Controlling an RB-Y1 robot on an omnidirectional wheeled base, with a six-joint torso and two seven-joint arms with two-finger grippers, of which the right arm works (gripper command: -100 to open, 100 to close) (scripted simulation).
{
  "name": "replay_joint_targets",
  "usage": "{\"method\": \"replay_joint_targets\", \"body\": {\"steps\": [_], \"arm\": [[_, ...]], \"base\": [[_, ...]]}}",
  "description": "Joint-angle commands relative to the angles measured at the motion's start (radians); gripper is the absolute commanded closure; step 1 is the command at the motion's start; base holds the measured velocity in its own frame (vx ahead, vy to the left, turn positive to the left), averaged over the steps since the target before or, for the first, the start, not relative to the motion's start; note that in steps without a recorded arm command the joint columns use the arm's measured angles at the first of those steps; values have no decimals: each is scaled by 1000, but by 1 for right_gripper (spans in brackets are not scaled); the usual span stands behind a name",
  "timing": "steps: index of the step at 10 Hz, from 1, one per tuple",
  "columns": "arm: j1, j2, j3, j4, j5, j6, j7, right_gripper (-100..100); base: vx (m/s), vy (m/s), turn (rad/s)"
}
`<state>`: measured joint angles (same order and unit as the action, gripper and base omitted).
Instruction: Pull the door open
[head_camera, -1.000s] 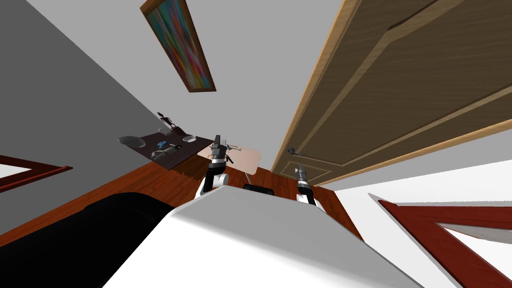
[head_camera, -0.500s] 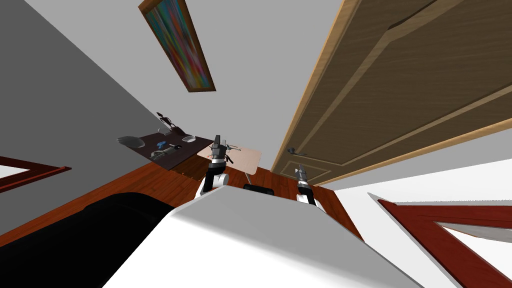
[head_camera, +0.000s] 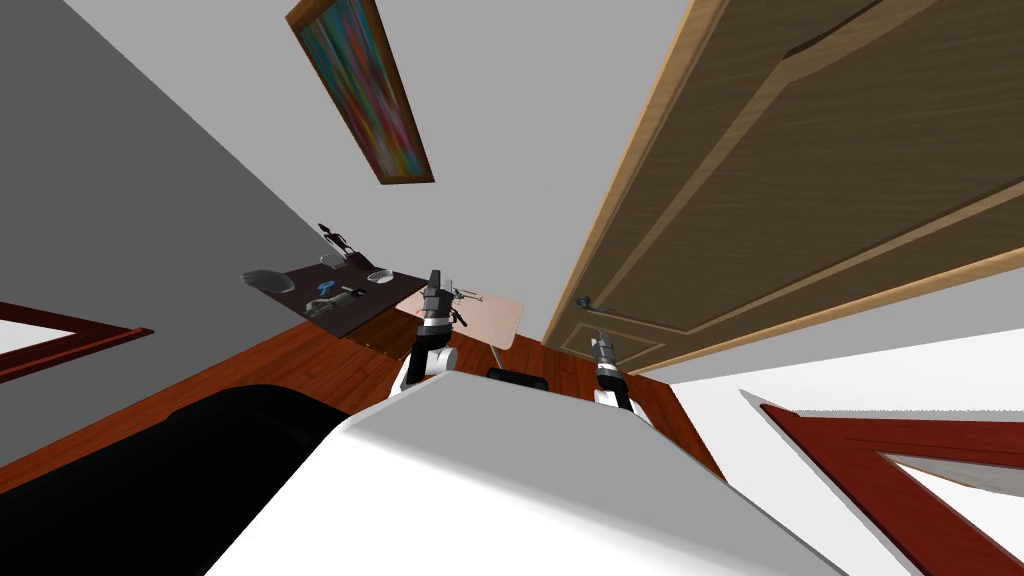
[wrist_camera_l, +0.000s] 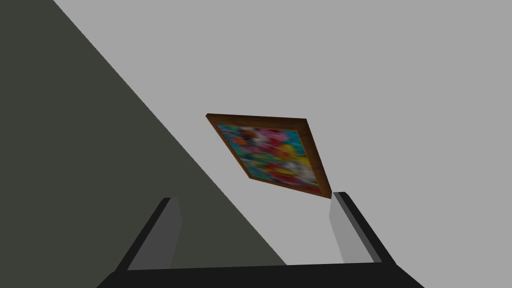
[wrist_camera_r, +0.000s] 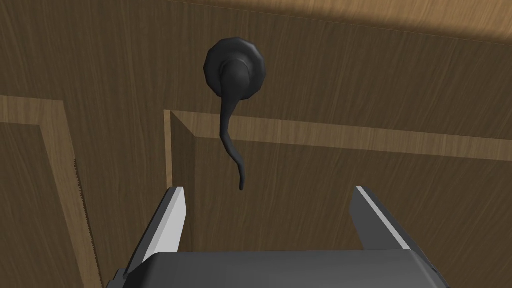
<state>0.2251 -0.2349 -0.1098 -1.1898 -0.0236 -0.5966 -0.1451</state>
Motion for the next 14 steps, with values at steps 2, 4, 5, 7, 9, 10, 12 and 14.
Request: {"method": "replay_joint_targets", "body": {"steps": [2, 4, 5, 7, 9, 10, 12, 14], "arm": [[-3, 1, -8, 23, -3, -8, 4, -100], [-3, 1, -8, 23, -3, -8, 4, -100], [-3, 1, -8, 23, -3, -8, 4, -100], [-3, 1, -8, 23, -3, -8, 4, -100], [-3, 1, -8, 23, -3, -8, 4, -100], [-3, 1, -8, 23, -3, -8, 4, -100], [-12, 5, -15, 42, -3, -8, 10, -100], [-13, 5, -16, 46, -4, -8, 11, -100]], "base": [[20, -46, 132], [-2, 5, -15], [-5, 13, -36], [-1, 3, -8], [1, -3, 9], [0, 0, 0], [12, -27, 78], [6, -14, 39]]}}
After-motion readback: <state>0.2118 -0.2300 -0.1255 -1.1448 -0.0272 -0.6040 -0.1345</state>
